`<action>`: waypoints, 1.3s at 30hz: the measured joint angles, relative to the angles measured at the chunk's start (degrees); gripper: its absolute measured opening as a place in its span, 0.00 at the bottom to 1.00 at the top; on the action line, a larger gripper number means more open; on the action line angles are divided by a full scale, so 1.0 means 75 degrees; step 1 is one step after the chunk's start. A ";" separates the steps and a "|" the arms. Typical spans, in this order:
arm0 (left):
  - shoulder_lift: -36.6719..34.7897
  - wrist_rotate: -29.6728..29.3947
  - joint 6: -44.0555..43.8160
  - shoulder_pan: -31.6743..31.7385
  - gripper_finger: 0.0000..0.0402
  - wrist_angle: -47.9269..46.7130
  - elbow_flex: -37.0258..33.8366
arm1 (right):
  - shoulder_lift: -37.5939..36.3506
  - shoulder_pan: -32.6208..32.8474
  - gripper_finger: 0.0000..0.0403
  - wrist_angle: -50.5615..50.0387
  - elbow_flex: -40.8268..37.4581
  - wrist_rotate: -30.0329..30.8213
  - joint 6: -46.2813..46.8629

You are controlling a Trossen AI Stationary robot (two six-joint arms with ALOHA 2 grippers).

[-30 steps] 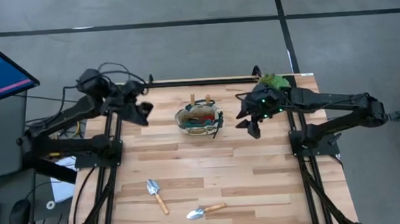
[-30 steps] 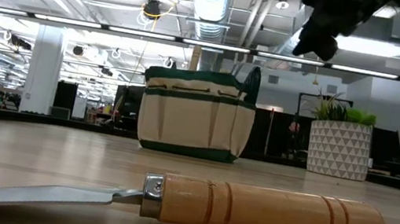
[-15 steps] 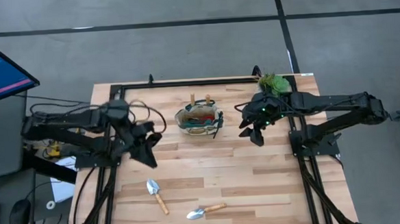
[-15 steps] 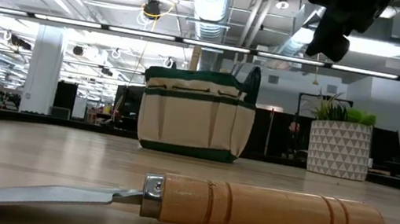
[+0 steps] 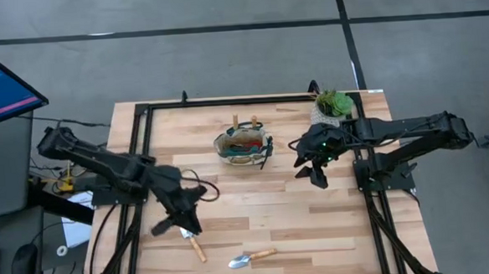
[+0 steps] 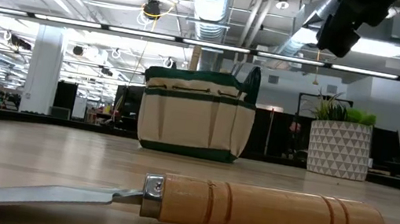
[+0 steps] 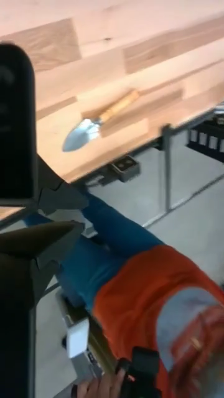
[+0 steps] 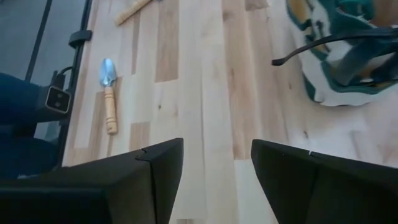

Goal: Pick & Place Garden tools in Gardening bag
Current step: Put the trowel into the gardening bag

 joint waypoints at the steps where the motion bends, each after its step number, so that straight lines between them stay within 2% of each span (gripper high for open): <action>1: 0.0135 -0.0005 0.0000 -0.0040 0.07 -0.0016 0.0000 | 0.0000 0.0056 0.46 -0.0009 0.0000 0.0000 0.0001; 7: 0.0657 -0.0030 0.0052 -0.0297 0.23 -0.0023 0.0000 | 0.0000 0.0381 0.46 -0.0123 0.0000 -0.0001 0.0173; 10: 0.0911 -0.0065 0.0494 -0.0592 0.32 -0.0138 0.0000 | 0.0000 0.0528 0.46 -0.0121 0.0000 0.0004 0.0198; 15: 0.1415 -0.0833 0.1495 -0.1356 0.45 -0.0401 0.0000 | 0.0000 0.0733 0.46 -0.0121 0.0000 0.0002 0.0386; 19: 0.1848 -0.1328 0.1668 -0.1675 0.51 -0.0424 0.0000 | 0.0000 0.0841 0.46 -0.0118 0.0000 0.0025 0.0399; 25: 0.2676 -0.1527 0.1663 -0.1903 0.56 -0.0482 0.0000 | 0.0000 0.0848 0.46 -0.0115 0.0000 0.0022 0.0399; 34: 0.3847 -0.1768 0.1661 -0.2135 0.55 -0.0514 0.0000 | 0.0000 0.0848 0.45 -0.0118 0.0000 0.0022 0.0481; 39: 0.4191 -0.2286 0.1771 -0.2256 0.54 -0.0524 0.0000 | 0.0000 0.0848 0.44 -0.0118 0.0000 0.0022 0.0478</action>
